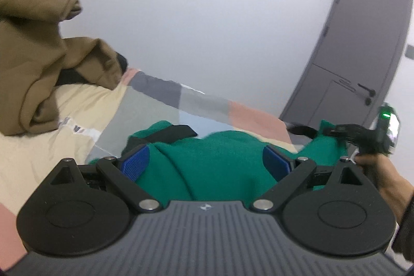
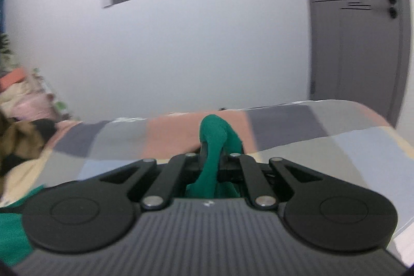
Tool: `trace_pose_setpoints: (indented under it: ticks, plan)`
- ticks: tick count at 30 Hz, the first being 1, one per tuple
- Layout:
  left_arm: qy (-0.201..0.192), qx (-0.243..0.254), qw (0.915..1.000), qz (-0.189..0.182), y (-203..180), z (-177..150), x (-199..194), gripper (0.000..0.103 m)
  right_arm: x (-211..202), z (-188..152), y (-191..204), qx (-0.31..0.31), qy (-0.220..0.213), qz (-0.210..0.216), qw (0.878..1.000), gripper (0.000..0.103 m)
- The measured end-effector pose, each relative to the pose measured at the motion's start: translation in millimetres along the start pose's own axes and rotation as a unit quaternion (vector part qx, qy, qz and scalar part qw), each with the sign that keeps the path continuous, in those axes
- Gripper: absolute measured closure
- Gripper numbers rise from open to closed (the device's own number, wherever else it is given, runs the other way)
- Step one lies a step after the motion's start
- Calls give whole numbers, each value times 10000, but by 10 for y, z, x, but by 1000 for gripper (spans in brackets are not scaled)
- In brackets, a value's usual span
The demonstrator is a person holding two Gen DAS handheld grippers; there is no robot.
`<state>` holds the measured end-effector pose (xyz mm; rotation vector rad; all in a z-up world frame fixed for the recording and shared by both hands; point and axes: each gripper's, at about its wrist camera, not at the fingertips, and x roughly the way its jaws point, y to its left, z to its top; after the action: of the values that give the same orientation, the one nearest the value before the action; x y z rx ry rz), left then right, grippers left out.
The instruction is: Fold large clothes
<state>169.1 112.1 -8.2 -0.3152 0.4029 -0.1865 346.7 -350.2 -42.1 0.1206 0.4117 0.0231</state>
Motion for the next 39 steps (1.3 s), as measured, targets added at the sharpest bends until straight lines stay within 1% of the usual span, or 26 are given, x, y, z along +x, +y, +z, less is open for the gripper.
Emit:
trace_pose_setpoints:
  ticks: [2,4,7,8,9,12,14,16,17,18,19,20,22,25,29,31,32,34,35,36,38,39]
  plan:
    - [124,216,9997,85,-69,-38,63,7,225,-116,-75,134,372,-92,9992,97]
    - [286,511,9980,253,-143,-98,139,7,444,-302,-127,172,757,-52,9970,97]
    - [599,742,9945,427,-213,-192,256,7,665,-560,-174,187,1311,64,9912,96]
    - [693,762,9936,459,-218,-217,289,7,705,-606,-170,188,1418,92,9897,95]
    - [767,744,9932,465,-207,-245,323,7,718,-637,-155,158,1426,99,9896,95]
    - [999,465,9929,449,-106,-292,425,6,691,-651,-164,152,1415,189,9896,93]
    - [1005,285,9938,381,-34,-295,444,6,607,-652,-196,325,1449,296,9885,91]
    - [937,245,9947,350,-20,-295,425,6,499,-628,-236,506,1474,426,9869,88]
    - [893,216,9952,333,-26,-302,400,6,438,-620,-225,567,1484,487,9861,76]
    - [856,193,9957,313,-34,-304,379,6,330,-605,-247,644,1460,551,9856,60]
    - [819,167,9961,278,-39,-305,352,6,232,-596,-255,708,1419,618,9854,53]
    - [802,135,9964,241,-41,-294,331,6,120,-583,-242,780,1357,711,9851,42]
    - [784,47,9968,144,-47,-287,266,6,-132,-540,-273,990,1277,832,9833,41]
    - [747,-118,9971,64,-63,-272,133,6,-475,-519,-334,1392,1283,920,9776,41]
    - [759,-539,9956,-76,-66,-284,-129,6,-965,-594,-369,1756,1293,1072,9700,41]
    - [805,-817,9932,-211,-59,-301,-242,6,-1181,-697,-376,2056,1383,1182,9616,40]
    - [855,-1013,9907,-314,-52,-321,-301,6,-1271,-769,-398,2299,1427,1285,9541,39]
    - [923,-1367,9852,-471,-29,-374,-385,6,-1374,-945,-432,2864,1577,1517,9328,37]
    - [972,-1538,9819,-525,-18,-409,-424,6,-1383,-1026,-435,3095,1651,1579,9230,31]
    - [1047,-1708,9781,-564,1,-441,-439,6,-1397,-1119,-445,3337,1737,1620,9122,25]
    - [1183,-2026,9700,-637,54,-506,-422,6,-1382,-1261,-455,3685,1899,1611,8957,18]
    - [1277,-2179,9654,-646,87,-545,-386,6,-1345,-1332,-464,3872,2003,1579,8860,18]
